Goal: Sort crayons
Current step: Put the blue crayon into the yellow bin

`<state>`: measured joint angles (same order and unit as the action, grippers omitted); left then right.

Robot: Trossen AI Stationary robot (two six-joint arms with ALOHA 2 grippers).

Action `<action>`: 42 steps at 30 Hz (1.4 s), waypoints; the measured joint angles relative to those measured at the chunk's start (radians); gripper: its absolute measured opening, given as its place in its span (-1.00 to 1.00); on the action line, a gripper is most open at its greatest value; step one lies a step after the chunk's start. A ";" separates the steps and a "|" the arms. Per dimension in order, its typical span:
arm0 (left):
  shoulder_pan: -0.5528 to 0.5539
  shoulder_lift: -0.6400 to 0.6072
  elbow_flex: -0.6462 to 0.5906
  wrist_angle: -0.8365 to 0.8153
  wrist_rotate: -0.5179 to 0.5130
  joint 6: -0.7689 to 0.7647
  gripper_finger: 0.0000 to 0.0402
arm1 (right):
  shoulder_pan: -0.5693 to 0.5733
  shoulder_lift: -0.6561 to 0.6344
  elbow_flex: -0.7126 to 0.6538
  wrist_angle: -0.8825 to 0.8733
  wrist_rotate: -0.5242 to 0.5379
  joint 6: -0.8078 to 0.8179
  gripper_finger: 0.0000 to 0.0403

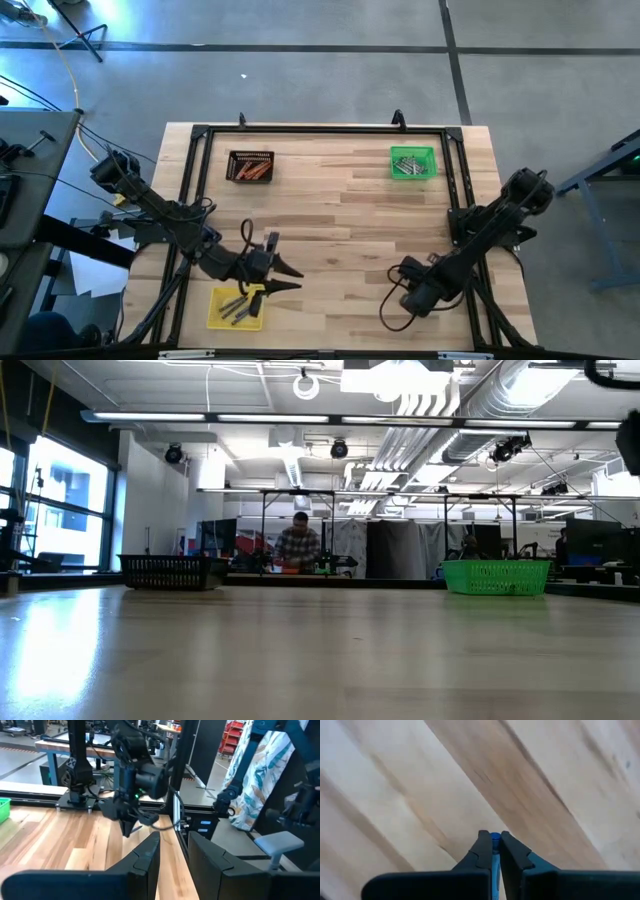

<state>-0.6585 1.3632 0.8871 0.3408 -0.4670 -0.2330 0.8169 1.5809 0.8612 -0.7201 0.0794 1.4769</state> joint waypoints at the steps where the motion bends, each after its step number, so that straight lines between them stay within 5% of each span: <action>1: -0.003 0.000 0.000 -0.001 0.000 0.000 -0.55 | 0.000 -0.017 0.000 0.001 0.024 0.000 -0.99; 9: -0.018 0.000 -0.017 -0.030 0.000 -0.001 -0.55 | 0.001 -0.163 0.000 0.154 0.374 -0.111 -1.00; 18: -0.017 0.043 -0.082 -0.003 -0.043 -0.055 -0.55 | 0.000 -0.229 0.002 0.717 0.803 -0.788 -1.00; 23: 0.016 0.136 -0.087 0.122 -0.059 0.003 -0.55 | -0.013 -0.229 0.002 0.973 0.838 -1.116 -1.00; 28: 0.069 0.227 -0.087 0.314 -0.055 0.077 -0.55 | -0.034 -0.229 0.002 1.071 0.829 -1.228 -1.00; 34: 0.136 0.283 -0.086 0.485 0.142 0.139 -0.55 | -0.053 -0.228 0.002 1.077 0.827 -1.250 -1.00; 42: 0.213 0.327 -0.037 0.496 0.329 0.144 -0.37 | -0.060 -0.199 0.002 1.137 0.767 -1.278 -1.00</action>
<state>-0.4458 1.6904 0.8497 0.8368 -0.1384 -0.0891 0.7565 1.3821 0.8627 0.4172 0.8466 0.1993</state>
